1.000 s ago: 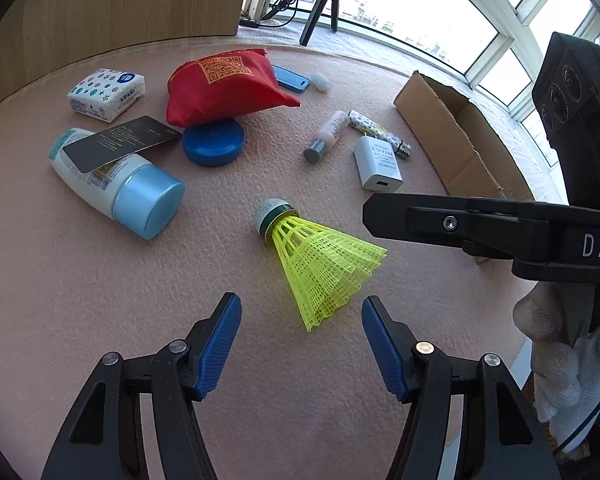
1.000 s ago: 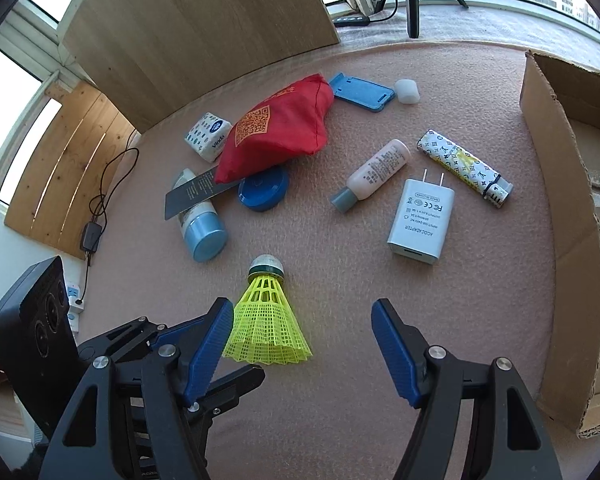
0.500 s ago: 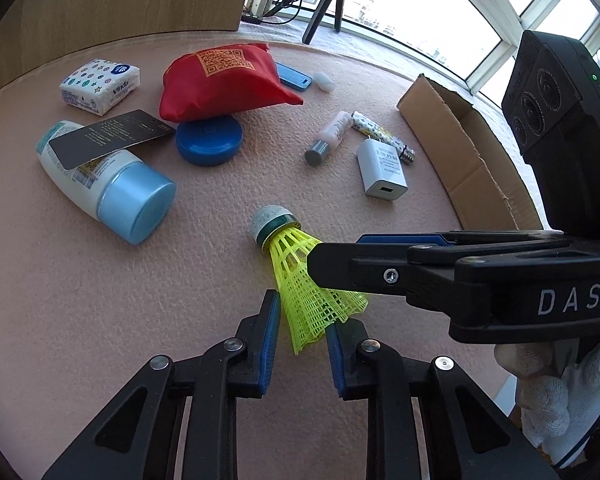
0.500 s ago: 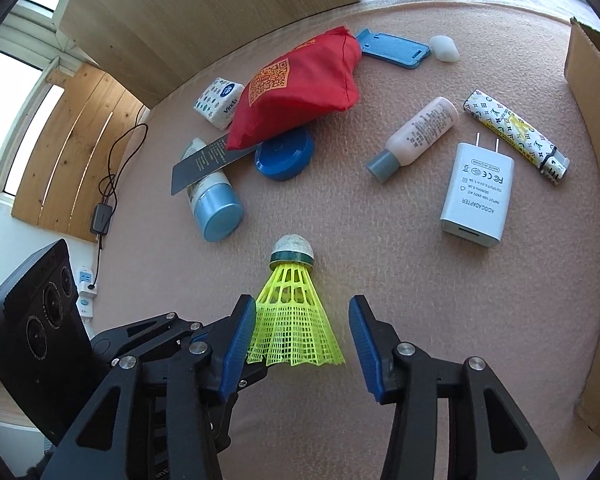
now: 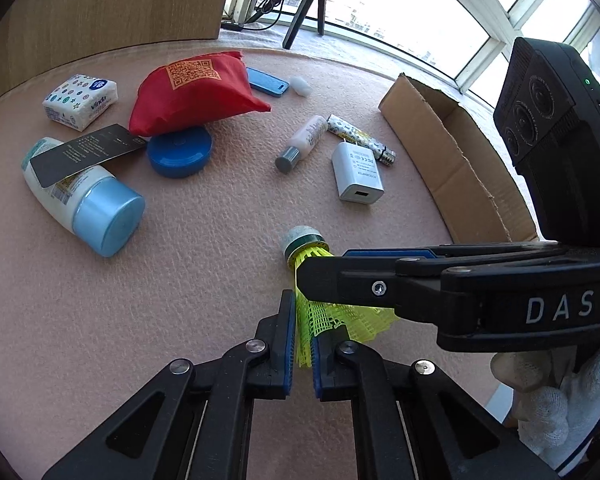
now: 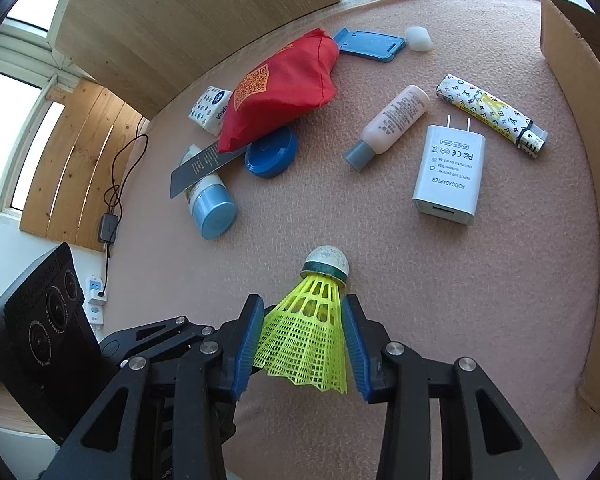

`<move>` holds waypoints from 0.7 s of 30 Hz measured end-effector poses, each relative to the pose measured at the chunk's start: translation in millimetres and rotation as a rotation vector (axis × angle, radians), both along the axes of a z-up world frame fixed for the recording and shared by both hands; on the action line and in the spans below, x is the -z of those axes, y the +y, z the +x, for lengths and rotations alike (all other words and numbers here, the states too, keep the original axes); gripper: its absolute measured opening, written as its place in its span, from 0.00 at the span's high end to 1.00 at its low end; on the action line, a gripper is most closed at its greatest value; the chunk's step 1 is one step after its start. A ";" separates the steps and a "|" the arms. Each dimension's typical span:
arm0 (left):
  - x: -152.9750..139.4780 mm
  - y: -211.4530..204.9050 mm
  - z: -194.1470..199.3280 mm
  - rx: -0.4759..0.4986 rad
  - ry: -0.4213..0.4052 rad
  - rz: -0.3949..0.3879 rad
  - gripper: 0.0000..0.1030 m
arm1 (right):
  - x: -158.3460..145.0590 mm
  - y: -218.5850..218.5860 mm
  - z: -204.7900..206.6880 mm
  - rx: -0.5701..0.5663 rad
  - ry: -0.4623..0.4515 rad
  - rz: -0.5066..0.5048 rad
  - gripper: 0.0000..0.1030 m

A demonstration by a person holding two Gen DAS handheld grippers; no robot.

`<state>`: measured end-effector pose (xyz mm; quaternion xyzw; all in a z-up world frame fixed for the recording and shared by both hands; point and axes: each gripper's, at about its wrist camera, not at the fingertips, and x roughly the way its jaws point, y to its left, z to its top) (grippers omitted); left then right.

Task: Organize objects
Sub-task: 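Carry the shuttlecock with the right tool over the cardboard box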

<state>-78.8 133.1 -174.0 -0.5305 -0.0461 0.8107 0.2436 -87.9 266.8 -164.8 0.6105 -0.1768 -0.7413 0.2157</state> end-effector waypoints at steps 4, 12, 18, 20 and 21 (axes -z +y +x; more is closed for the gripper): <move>15.1 6.6 3.4 0.010 -0.024 -0.005 0.95 | 13.4 7.0 1.1 0.018 -0.051 -0.021 0.64; -0.1 12.7 5.0 0.007 0.011 0.032 0.95 | -8.4 3.0 4.5 0.016 0.020 -0.015 0.64; -31.7 26.2 -1.4 0.030 0.053 0.073 0.95 | -43.8 26.0 7.8 0.058 0.100 -0.014 0.64; -42.4 38.7 -3.7 0.051 0.072 0.084 0.95 | -56.0 38.6 9.8 0.077 0.127 -0.002 0.64; -47.6 48.2 -7.6 0.062 0.082 0.089 0.95 | -61.6 46.0 10.0 0.091 0.138 0.001 0.64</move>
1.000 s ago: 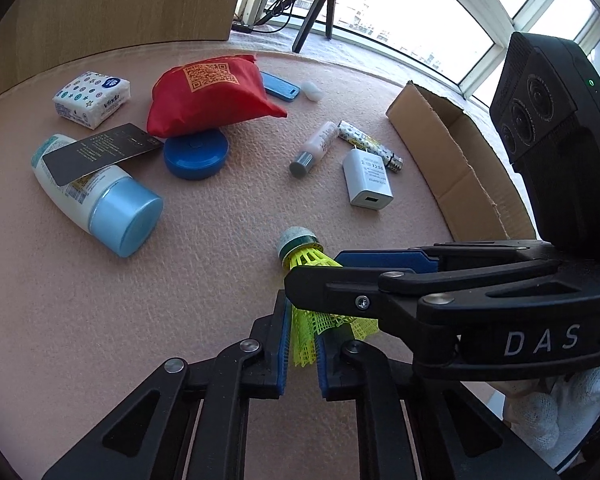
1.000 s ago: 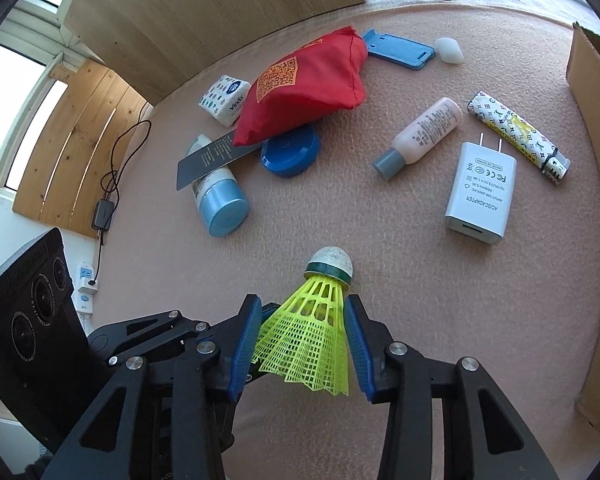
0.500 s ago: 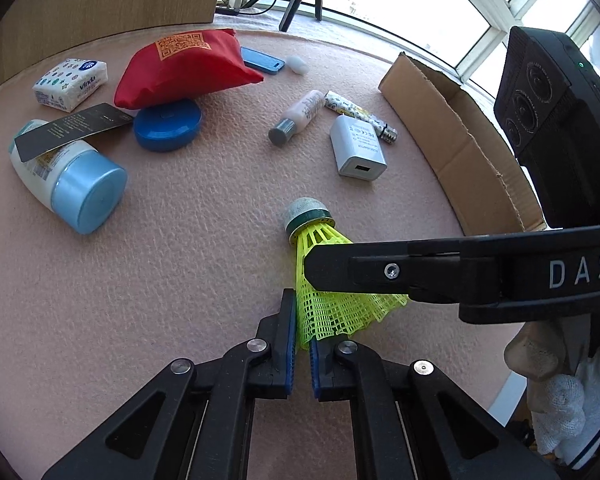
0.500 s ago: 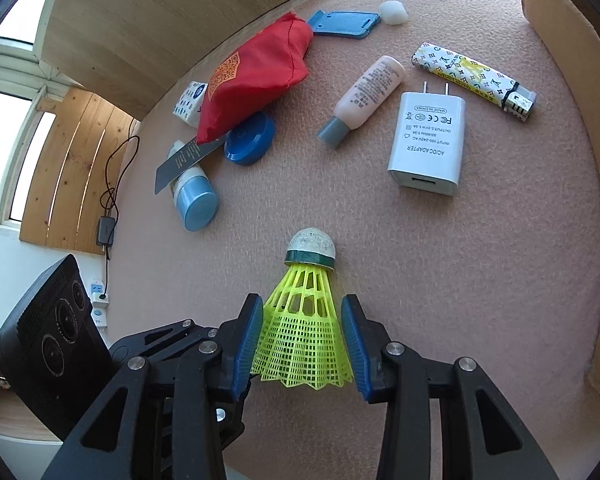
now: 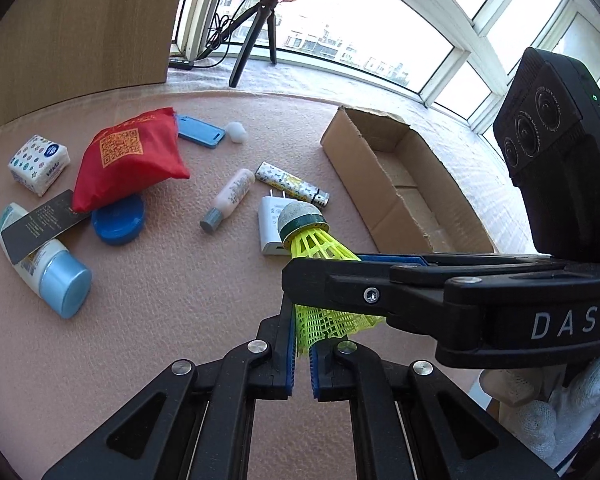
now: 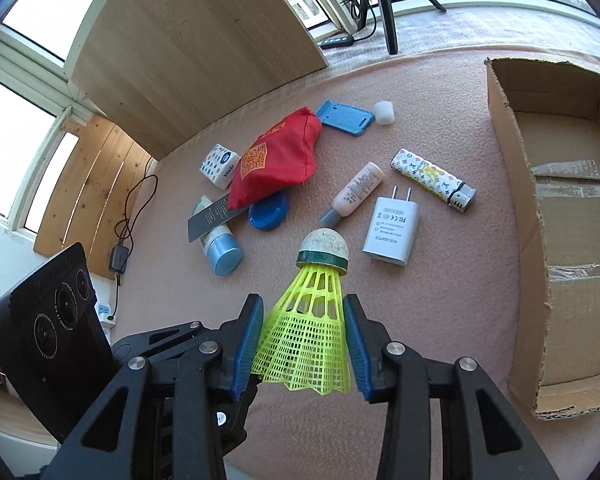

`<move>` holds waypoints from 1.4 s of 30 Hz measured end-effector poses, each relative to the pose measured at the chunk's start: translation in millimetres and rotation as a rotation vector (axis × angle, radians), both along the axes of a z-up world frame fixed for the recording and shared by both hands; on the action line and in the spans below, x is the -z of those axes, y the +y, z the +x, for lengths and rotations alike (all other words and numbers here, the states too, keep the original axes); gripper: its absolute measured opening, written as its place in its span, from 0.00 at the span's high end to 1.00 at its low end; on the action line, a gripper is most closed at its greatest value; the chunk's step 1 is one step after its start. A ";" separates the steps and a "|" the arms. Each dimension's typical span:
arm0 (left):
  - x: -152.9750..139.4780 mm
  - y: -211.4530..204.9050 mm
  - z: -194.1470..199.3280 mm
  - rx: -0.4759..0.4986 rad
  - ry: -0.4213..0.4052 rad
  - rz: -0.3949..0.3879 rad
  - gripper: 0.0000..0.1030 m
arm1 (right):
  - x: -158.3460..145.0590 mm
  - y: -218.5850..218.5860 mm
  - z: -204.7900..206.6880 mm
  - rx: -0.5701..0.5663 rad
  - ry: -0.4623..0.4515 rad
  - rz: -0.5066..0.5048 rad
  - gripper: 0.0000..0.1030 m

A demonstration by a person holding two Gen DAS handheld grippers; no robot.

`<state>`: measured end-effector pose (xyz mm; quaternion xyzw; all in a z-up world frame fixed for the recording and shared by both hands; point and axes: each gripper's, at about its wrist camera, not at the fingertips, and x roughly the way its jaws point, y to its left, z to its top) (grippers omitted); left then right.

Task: Organize objects
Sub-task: 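Carry the shuttlecock with the right tool over the cardboard box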

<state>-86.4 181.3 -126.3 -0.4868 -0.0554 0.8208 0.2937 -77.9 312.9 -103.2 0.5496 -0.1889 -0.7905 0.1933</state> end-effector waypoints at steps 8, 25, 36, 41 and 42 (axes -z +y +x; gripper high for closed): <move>-28.0 68.0 -8.4 0.104 0.052 0.038 0.95 | -28.4 65.1 6.5 0.116 0.059 0.035 0.64; -29.5 187.3 -17.5 0.250 0.044 0.045 0.92 | -35.0 155.2 17.8 0.282 0.075 0.106 0.61; -35.7 163.1 -17.6 0.204 0.062 0.004 0.42 | -44.1 158.8 22.8 0.340 0.100 0.172 0.48; -37.9 128.8 -17.5 0.141 0.062 -0.003 0.42 | -48.1 146.4 24.5 0.334 0.108 0.148 0.48; -37.5 119.1 -18.3 0.127 0.059 -0.004 0.42 | -48.6 142.7 24.5 0.330 0.109 0.141 0.48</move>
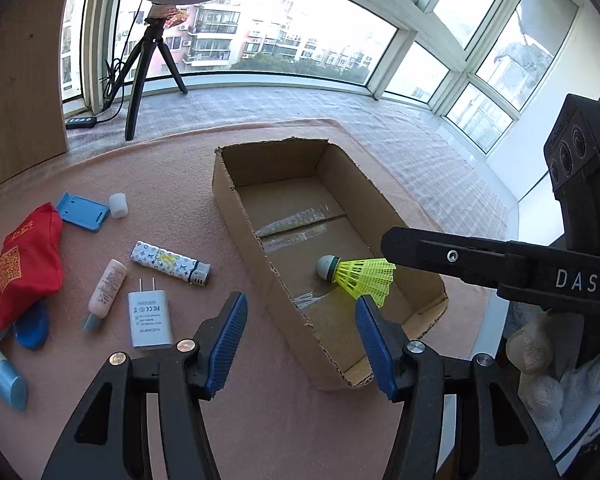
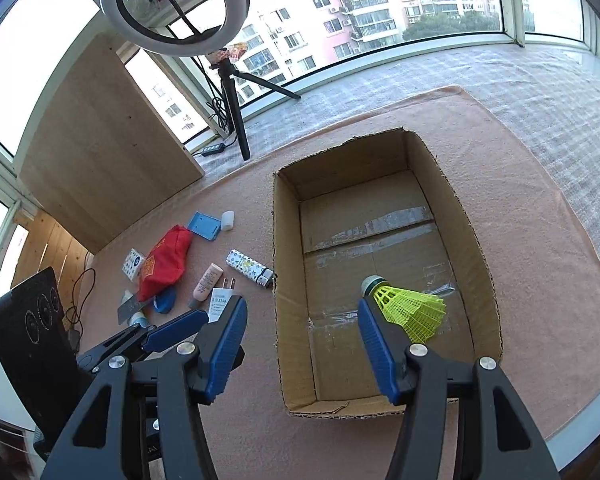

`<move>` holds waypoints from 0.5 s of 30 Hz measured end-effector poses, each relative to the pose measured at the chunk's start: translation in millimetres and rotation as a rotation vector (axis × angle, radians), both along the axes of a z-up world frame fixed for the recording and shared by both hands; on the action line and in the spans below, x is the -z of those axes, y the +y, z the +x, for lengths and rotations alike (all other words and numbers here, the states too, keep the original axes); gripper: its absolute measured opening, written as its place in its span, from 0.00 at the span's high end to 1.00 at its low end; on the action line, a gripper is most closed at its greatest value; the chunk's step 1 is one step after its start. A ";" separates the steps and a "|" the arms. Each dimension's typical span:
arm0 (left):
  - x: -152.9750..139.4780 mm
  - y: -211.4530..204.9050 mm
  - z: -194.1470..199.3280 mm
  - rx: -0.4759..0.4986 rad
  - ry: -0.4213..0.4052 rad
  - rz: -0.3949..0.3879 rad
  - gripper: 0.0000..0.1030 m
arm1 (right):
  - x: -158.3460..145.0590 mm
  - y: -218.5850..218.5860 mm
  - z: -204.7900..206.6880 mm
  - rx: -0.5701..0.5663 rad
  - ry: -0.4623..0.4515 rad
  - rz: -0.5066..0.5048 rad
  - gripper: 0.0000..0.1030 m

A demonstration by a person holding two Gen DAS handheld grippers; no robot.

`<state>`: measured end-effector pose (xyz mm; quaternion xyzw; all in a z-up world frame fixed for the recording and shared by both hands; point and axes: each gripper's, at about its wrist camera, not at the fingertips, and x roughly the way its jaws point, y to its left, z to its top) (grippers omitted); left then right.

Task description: Organize objects

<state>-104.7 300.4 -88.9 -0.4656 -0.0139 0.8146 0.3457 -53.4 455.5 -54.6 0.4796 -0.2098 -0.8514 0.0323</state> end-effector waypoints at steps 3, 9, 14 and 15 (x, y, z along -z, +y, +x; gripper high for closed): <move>-0.2 -28.9 -0.5 -0.040 -0.001 -0.012 0.42 | 0.1 -14.7 0.7 -0.020 0.003 -0.020 0.48; 3.5 -95.5 -2.6 -0.132 -0.006 -0.037 0.42 | 4.9 -58.3 2.4 -0.085 -0.004 -0.011 0.48; 8.0 -152.7 -8.1 -0.218 -0.023 -0.064 0.42 | 13.3 -91.5 4.7 -0.130 -0.021 -0.027 0.48; 8.4 -164.4 -9.1 -0.238 -0.022 -0.069 0.42 | 15.3 -97.5 4.3 -0.137 -0.026 -0.028 0.48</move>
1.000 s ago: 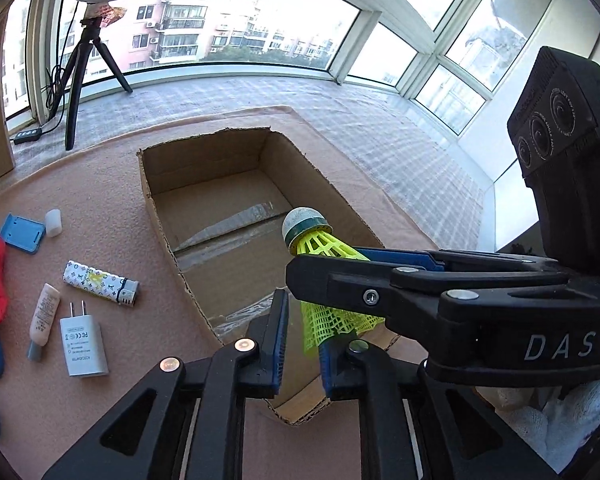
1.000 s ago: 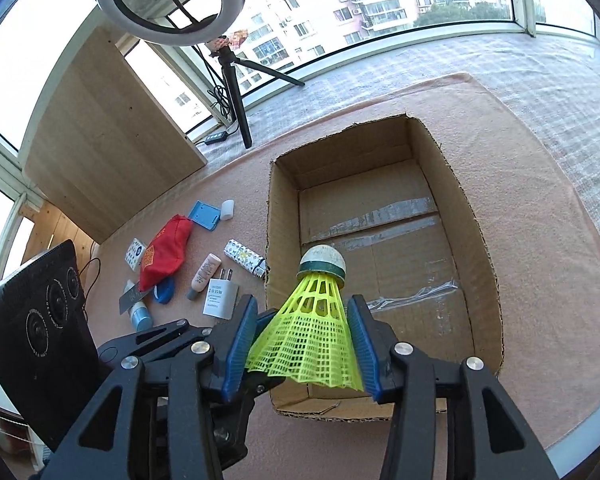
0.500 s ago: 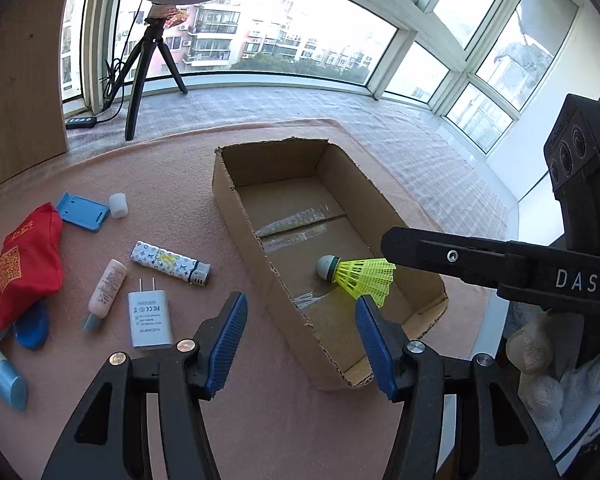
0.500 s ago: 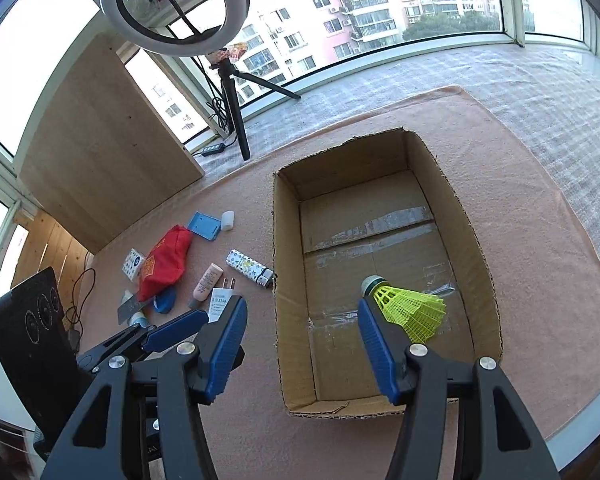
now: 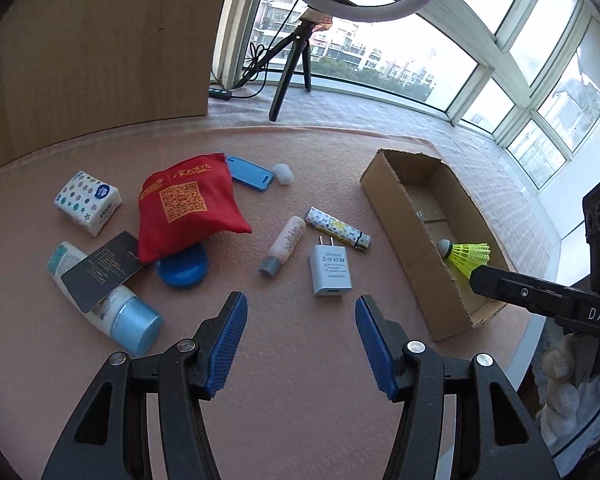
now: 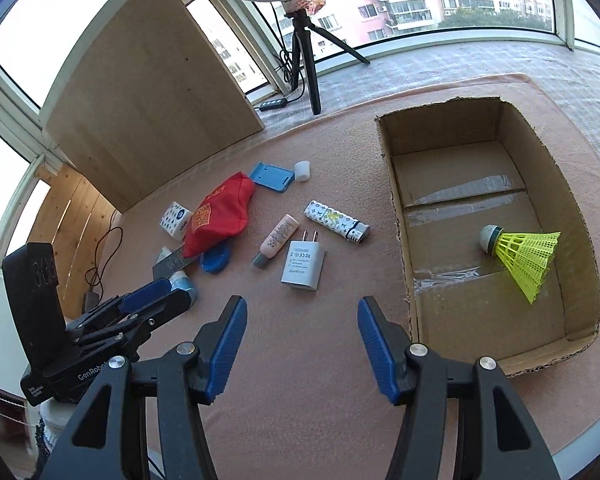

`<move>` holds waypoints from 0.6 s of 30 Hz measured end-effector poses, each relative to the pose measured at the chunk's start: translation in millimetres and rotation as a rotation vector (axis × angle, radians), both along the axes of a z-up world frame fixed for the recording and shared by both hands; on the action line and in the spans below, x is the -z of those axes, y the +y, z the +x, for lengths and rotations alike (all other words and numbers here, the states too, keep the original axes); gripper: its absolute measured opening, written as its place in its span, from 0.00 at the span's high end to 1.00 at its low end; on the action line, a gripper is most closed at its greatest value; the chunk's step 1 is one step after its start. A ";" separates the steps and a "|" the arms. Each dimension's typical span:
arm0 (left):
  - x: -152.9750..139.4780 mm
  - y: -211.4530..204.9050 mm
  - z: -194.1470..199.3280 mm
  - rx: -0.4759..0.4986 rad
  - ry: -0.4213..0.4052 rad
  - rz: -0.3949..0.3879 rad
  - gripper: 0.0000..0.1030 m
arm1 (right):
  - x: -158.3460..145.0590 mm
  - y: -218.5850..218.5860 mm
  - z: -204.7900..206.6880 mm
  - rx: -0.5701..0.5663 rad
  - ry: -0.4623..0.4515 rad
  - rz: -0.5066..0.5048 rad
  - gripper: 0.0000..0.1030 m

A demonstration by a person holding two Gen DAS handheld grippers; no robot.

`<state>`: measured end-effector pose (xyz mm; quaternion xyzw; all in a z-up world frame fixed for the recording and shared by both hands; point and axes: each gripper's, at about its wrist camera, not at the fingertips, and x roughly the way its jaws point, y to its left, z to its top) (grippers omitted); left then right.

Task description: Organize objects

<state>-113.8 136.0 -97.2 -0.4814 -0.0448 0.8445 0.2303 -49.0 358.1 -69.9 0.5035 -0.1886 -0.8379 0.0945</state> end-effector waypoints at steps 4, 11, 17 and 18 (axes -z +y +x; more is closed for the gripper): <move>3.2 -45.5 -5.9 -0.068 -0.008 -0.017 0.42 | 6.0 -21.4 0.9 -0.023 -0.011 -0.008 0.48; 6.4 -109.0 -21.8 -0.143 -0.023 -0.065 0.42 | 16.8 -52.1 3.4 -0.050 -0.042 -0.018 0.48; 14.3 -135.5 -62.1 -0.154 -0.077 -0.073 0.42 | 21.8 -61.9 10.8 -0.046 -0.061 -0.014 0.48; 16.8 -137.1 -70.1 -0.164 -0.086 -0.076 0.42 | 22.5 -61.7 12.4 -0.041 -0.065 -0.011 0.48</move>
